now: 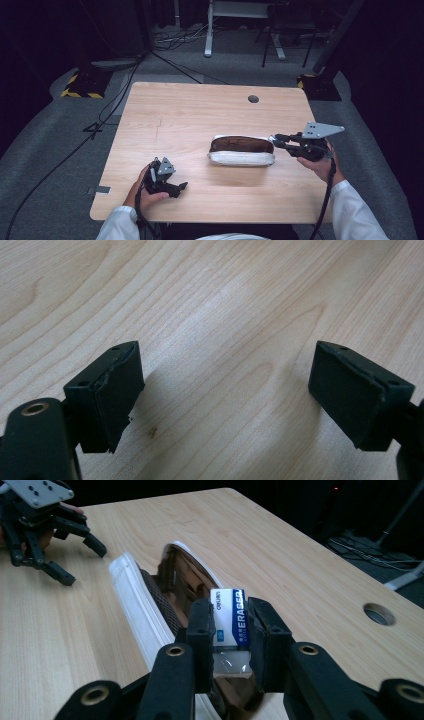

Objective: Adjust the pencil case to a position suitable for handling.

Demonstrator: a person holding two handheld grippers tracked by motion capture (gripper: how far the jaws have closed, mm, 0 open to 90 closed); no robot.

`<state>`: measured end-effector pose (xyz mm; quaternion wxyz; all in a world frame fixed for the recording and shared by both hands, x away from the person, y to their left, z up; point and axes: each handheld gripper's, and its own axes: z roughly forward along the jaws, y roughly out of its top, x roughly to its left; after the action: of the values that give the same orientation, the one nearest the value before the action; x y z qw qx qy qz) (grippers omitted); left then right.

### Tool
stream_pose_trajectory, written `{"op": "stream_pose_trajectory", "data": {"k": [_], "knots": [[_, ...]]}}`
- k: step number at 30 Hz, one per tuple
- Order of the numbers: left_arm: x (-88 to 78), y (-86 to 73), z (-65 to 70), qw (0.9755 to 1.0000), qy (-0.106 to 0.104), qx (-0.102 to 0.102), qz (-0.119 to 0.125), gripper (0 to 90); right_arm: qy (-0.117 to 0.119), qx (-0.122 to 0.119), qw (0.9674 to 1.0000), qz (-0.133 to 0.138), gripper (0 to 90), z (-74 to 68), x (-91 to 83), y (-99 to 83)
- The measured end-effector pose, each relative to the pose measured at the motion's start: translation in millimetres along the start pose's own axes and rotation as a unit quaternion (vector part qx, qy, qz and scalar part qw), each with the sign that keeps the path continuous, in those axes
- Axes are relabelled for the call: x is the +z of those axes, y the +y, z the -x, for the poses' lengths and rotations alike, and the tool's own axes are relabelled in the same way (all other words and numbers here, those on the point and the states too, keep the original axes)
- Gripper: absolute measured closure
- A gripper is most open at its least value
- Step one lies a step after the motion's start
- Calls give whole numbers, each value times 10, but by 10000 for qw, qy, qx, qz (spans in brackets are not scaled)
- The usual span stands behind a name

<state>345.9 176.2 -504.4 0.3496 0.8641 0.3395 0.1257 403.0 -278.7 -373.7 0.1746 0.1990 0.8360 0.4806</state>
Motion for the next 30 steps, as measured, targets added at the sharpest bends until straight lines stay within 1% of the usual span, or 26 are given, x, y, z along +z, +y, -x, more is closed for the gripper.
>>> {"op": "stream_pose_trajectory", "data": {"k": [1,2,3,4,5,6,7,9,13,14,15,16,18,20,21,22,24,26,28,30], "knots": [[0,0,0,10000,0,-2,-1,149,28,-32,10000,-19,733,-16,43,25],[0,0,0,10000,2,0,1,149,157,-90,9998,-51,733,-49,124,68],[0,0,0,10000,2,1,-1,149,157,-90,9998,-51,733,-49,124,68],[0,0,0,10000,2,1,-1,149,206,-150,9996,-116,733,-78,204,104],[0,0,0,10000,2,1,-1,149,206,-150,9996,-116,733,-78,204,104],[0,0,0,10000,1,1,-1,149,266,-194,9993,-161,733,-94,278,128],[0,0,0,10000,1,0,-1,149,266,-194,9993,-161,733,-94,278,128],[0,0,0,10000,2,1,-1,149,305,-228,9990,-232,732,-100,346,142],[0,0,0,10000,1,0,0,149,409,-215,9984,-334,731,-94,478,150],[0,0,0,10000,1,1,-1,149,409,-212,9981,-415,731,-89,534,148],[0,0,0,10000,1,1,0,149,409,-212,9981,-415,731,-89,534,148],[0,0,0,10000,2,1,0,149,371,-241,9977,-517,727,-89,597,143],[0,0,0,10000,1,0,0,149,357,-223,9976,-542,716,-89,622,139],[0,0,0,10000,1,2,0,149,367,-199,9975,-578,676,-91,655,136],[0,0,0,10000,3,2,-1,149,297,-183,9978,-572,663,-95,667,137],[0,0,0,10000,2,2,-2,149,312,-168,9977,-577,662,-94,668,135],[0,0,1,10000,2,-1,0,149,322,-146,9978,-556,652,-95,667,133],[0,0,0,10000,3,2,-2,149,250,-105,9981,-561,624,-89,655,127],[0,0,0,10000,1,2,-2,149,245,-102,9982,-547,594,-83,640,119],[0,0,0,10000,3,0,-1,149,141,-51,9982,-580,552,-68,601,104]]}}
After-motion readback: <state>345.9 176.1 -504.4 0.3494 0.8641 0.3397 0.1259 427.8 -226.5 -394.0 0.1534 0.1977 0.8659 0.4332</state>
